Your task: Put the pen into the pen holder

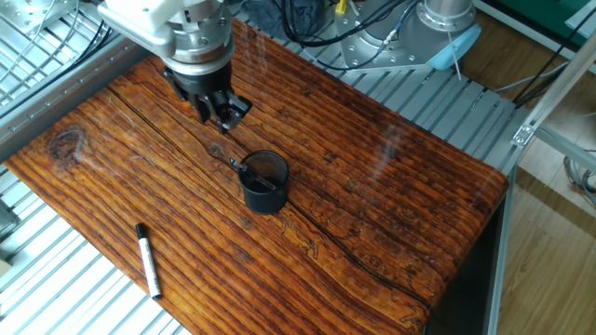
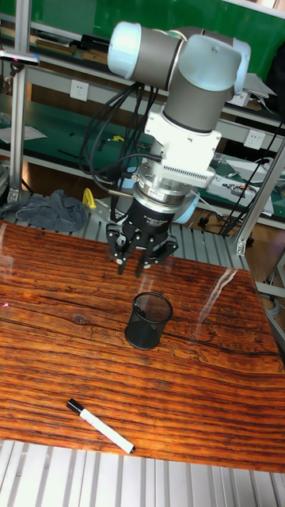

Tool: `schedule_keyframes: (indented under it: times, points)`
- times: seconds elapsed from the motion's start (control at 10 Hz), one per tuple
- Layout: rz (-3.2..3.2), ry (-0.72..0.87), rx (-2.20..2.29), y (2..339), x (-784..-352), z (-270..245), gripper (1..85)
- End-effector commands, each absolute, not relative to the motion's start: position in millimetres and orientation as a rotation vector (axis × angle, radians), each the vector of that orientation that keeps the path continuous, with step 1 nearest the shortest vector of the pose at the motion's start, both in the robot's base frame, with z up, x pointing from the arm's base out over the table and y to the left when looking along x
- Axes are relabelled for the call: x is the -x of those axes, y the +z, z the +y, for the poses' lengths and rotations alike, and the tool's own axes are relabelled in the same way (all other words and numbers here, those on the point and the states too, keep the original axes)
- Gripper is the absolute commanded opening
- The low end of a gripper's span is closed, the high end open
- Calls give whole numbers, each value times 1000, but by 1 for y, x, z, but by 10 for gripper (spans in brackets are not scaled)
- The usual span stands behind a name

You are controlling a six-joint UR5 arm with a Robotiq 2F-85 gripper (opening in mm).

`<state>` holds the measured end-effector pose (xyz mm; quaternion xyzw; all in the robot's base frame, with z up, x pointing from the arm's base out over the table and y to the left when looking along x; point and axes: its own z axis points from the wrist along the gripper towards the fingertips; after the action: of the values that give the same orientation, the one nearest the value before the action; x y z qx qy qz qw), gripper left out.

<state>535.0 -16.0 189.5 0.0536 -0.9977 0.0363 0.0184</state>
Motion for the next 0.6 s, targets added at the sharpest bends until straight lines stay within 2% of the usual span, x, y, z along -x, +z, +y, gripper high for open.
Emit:
schedule_keyframes:
  times: [0.0, 0.3, 0.4, 0.5]
  points:
    - [-3092, 118, -193, 190, -534, -17, 13]
    - [-3140, 139, -173, 191, -545, -19, 13]
    - [-3127, 215, -297, 188, -547, -31, 13]
    - [-3180, 161, -219, 180, -560, -21, 13]
